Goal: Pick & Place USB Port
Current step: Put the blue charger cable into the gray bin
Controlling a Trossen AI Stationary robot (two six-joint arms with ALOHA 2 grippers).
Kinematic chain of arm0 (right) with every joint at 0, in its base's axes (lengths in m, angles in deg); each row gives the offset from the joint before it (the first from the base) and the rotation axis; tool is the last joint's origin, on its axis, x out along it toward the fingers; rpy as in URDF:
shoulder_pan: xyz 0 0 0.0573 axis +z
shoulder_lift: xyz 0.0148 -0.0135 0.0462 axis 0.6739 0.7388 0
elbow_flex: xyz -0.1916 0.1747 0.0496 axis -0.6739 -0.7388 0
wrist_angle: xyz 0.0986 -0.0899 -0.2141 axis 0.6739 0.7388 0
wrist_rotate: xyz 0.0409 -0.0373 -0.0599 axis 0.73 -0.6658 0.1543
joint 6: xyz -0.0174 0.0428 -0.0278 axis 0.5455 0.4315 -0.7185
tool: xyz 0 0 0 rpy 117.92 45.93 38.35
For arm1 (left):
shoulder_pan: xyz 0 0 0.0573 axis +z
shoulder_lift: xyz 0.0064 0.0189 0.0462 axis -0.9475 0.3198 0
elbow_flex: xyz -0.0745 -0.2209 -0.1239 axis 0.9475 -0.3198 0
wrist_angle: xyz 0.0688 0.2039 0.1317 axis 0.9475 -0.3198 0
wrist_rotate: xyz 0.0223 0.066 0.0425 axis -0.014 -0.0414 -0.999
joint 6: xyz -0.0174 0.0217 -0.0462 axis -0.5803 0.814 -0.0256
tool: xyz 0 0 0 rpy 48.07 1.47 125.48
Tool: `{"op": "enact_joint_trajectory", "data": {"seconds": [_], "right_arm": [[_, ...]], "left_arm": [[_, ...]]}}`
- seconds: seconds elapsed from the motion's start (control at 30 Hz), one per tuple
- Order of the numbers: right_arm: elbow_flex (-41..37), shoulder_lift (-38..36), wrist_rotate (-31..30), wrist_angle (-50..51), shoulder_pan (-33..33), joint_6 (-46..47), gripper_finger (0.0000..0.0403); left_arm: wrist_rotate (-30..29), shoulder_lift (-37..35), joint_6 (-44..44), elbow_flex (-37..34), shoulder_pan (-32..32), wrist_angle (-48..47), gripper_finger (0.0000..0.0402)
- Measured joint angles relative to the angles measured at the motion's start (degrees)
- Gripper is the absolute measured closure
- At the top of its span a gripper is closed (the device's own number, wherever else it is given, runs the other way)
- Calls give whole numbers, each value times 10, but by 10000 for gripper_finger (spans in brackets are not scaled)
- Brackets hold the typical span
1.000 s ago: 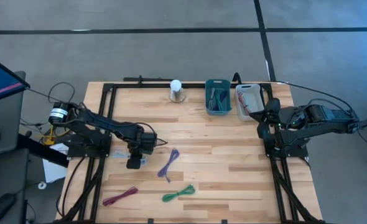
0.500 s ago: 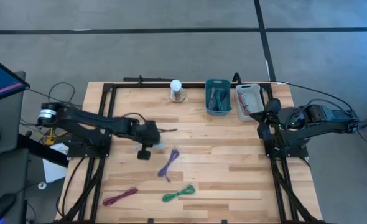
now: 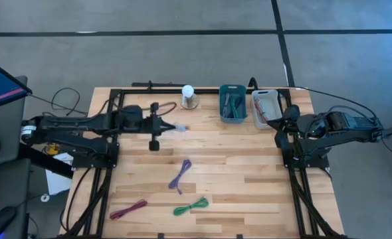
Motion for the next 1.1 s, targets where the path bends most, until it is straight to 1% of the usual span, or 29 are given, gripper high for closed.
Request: {"op": "enact_joint_trajectory", "data": {"seconds": [0.1, 0.17, 0.27, 0.33, 0.47, 0.6, 0.67, 0.77, 0.87, 0.97, 1.1], "right_arm": [[-11, 8, -17, -48, 0, -7, 396], [-34, 11, -18, -103, 0, -38, 388], [-74, 29, -18, -198, 0, -73, 365], [-98, 48, -29, -262, 0, -92, 344], [-135, 95, -56, -394, 0, -132, 302], [-155, 165, -56, -539, 0, -179, 269], [-156, 206, -55, -603, 0, -205, 257], [-157, 268, -54, -682, -1, -238, 250], [-156, 328, -52, -750, -7, -255, 250], [-157, 382, -22, -807, -22, -257, 256], [-156, 447, 34, -895, -44, -257, 263]], "left_arm": [[36, 4, 1, 0, 30, 13, 400], [46, 9, 1, 0, 47, 19, 400], [48, 17, 1, 0, 67, 36, 400], [48, 22, 1, 0, 75, 53, 400], [53, 29, 0, 0, 83, 97, 400], [99, 39, -4, 0, 91, 135, 400], [110, 48, -5, 0, 91, 154, 400], [126, 68, -7, 1, 91, 182, 400], [144, 92, -16, 1, 91, 205, 400], [145, 114, -18, 1, 91, 218, 400], [145, 130, -18, 1, 91, 233, 400]]}}
